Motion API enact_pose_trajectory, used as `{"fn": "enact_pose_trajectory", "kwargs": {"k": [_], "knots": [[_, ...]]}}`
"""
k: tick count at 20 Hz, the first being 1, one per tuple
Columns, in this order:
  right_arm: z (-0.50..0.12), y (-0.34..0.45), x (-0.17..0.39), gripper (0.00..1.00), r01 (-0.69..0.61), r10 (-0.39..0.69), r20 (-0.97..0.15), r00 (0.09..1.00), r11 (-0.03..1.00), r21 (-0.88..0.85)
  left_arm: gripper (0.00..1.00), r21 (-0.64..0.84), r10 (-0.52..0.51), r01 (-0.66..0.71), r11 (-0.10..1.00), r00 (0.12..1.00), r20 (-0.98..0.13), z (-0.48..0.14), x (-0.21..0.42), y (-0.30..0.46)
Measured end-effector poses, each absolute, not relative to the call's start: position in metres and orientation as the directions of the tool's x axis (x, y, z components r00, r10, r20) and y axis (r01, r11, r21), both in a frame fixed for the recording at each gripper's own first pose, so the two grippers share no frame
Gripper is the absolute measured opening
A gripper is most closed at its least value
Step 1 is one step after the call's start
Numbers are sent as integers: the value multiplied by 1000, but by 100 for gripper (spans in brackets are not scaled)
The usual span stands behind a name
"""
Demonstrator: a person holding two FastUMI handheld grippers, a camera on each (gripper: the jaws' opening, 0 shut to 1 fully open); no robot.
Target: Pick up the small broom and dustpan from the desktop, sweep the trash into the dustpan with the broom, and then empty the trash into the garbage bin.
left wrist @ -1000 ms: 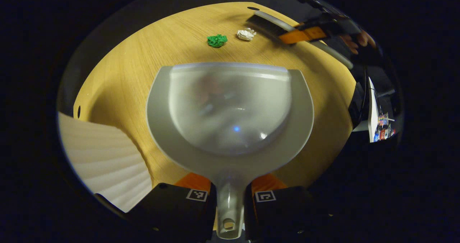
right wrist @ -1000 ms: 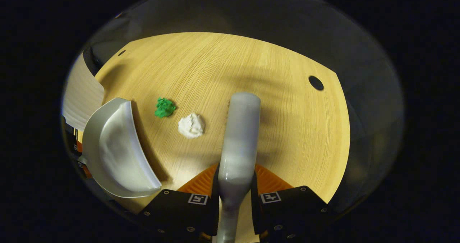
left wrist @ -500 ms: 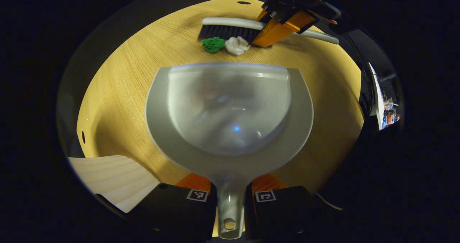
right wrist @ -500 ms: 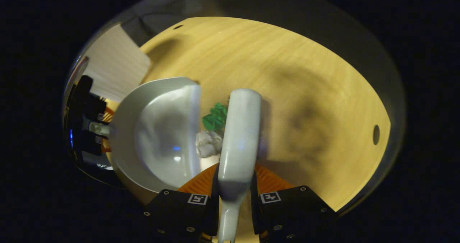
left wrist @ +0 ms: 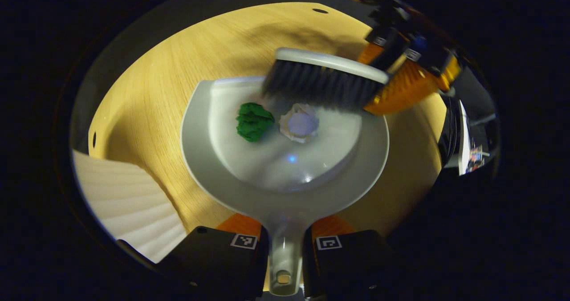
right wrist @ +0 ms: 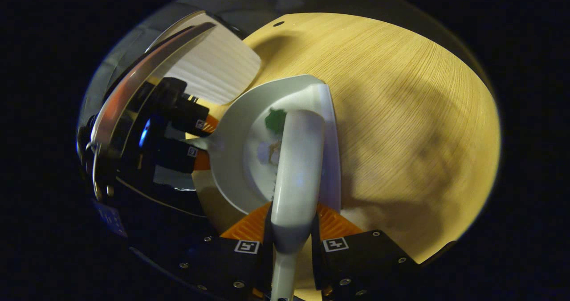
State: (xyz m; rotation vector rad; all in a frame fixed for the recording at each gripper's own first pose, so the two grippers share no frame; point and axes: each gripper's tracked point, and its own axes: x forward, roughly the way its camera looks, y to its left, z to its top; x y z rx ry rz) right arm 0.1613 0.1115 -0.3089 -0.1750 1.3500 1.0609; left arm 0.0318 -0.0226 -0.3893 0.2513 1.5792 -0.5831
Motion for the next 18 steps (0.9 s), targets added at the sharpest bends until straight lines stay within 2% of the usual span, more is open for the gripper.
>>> {"fn": "enact_pose_trajectory", "kwargs": {"k": [2, 5, 7, 8, 13, 17, 18], "knots": [[-299, 111, 180, 37, -675, 531, -845, -63, 602, 428, 33, -213, -193, 452, 866, -90, -977, -389, 31, -24], [-265, 101, 229, 37, -582, 557, -821, 125, 711, 394, 34, -190, -183, 368, 910, -55, -982, -385, 32, -21], [-257, 88, 251, 37, -487, 507, -823, 254, 803, 345, 33, -164, -161, 301, 939, -34, -986, -383, 33, -18], [-259, 85, 258, 37, -440, 486, -826, 287, 832, 337, 34, -153, -153, 260, 953, -20, -988, -383, 34, -17], [-298, 58, 246, 37, -220, 332, -890, 312, 937, 273, 33, -127, -125, 76, 989, -22, -992, -375, 45, -37], [-328, 55, 222, 37, -124, 236, -933, 273, 970, 209, 33, -141, -150, 128, 982, 67, -986, -332, 60, -48], [-336, 56, 217, 29, -112, 220, -939, 263, 974, 196, 33, -145, -160, 148, 978, 97, -982, -311, 66, -49]]}}
